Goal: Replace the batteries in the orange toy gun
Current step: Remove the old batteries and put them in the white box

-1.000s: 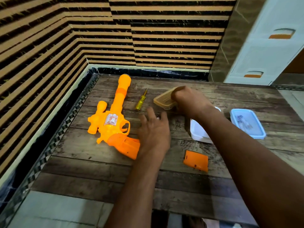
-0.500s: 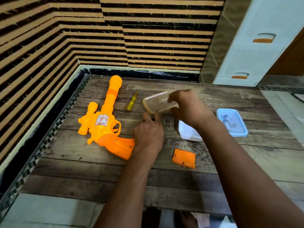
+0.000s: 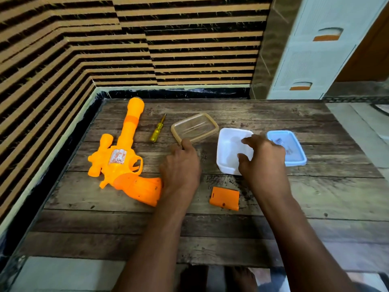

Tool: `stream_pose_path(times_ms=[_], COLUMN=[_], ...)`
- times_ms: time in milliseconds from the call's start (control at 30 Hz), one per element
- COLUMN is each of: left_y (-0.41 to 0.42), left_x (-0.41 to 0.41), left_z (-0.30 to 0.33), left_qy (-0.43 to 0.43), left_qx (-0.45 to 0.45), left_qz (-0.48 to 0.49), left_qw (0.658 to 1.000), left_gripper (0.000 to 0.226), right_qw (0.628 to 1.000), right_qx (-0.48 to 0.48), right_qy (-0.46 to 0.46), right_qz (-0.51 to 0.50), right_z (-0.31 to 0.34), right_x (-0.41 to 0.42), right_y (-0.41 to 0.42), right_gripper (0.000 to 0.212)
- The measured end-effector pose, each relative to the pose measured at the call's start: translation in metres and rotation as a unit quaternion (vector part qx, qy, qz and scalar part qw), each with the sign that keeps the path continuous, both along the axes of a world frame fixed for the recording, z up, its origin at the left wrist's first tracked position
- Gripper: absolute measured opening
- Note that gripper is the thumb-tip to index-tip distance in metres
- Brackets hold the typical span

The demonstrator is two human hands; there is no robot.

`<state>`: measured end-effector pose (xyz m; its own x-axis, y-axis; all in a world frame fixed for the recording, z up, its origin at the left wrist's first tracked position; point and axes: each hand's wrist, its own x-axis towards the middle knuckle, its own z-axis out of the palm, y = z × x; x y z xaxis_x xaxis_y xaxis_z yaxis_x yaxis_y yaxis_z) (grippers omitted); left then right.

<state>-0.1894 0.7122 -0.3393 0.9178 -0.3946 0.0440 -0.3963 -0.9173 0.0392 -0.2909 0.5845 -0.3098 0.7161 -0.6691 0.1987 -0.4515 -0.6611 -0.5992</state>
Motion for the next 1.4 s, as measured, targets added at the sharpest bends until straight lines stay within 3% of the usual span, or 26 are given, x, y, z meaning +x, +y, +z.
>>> stream_pose_path(times_ms=[133,233,400,533,667,900,1067,1133,1267,1333,1400], left_y=[-0.002,-0.004,-0.027,-0.044,-0.048,-0.047,-0.049,-0.049,-0.037,-0.028,-0.018], left_x=[-0.002,-0.006,-0.02,-0.026,-0.028,-0.028,-0.028,-0.028,-0.011,-0.003,-0.001], left_z=[0.004,0.013,0.031,0.021,0.014,0.009,0.009,0.011,0.011,0.012,0.008], left_qy=[0.01,-0.002,-0.06,-0.042,-0.049,0.029,0.072,0.069,-0.019,-0.05,-0.021], left_qx=[-0.027,-0.134,-0.271,-0.22,-0.163,-0.166,-0.224,-0.28,-0.399,-0.328,-0.213], left_qz=[0.017,0.01,-0.14,-0.183,-0.196,-0.184,-0.189,-0.188,-0.145,-0.09,-0.053], left_qw=[0.999,0.991,0.95,0.957,0.966,0.968,0.954,0.939,0.905,0.939,0.975], left_gripper=[0.043,0.038,0.02,0.025,0.025,0.035,0.04,0.03,0.015,0.024,0.041], right_qw=[0.999,0.997,0.992,0.992,0.993,0.99,0.992,0.991,0.993,0.993,0.993], right_qx=[0.031,0.069,0.124,0.121,0.118,0.139,0.127,0.128,0.117,0.114,0.113], right_qy=[0.001,-0.002,-0.001,-0.012,-0.023,-0.018,-0.017,-0.02,-0.032,-0.031,-0.035], right_qz=[-0.037,-0.046,-0.033,-0.027,-0.022,-0.023,-0.018,-0.017,-0.013,-0.013,-0.013], right_z=[0.0,-0.003,-0.008,-0.009,-0.008,-0.013,-0.015,-0.016,-0.017,-0.018,-0.017], right_x=[0.001,0.001,0.003,0.002,-0.002,0.0,0.002,0.002,0.003,0.003,0.003], right_y=[-0.002,-0.004,-0.01,-0.015,-0.018,-0.024,-0.027,-0.028,-0.027,-0.027,-0.026], right_gripper=[0.048,0.048,0.043,0.024,0.034,0.038,0.04,0.039,0.038,0.039,0.039])
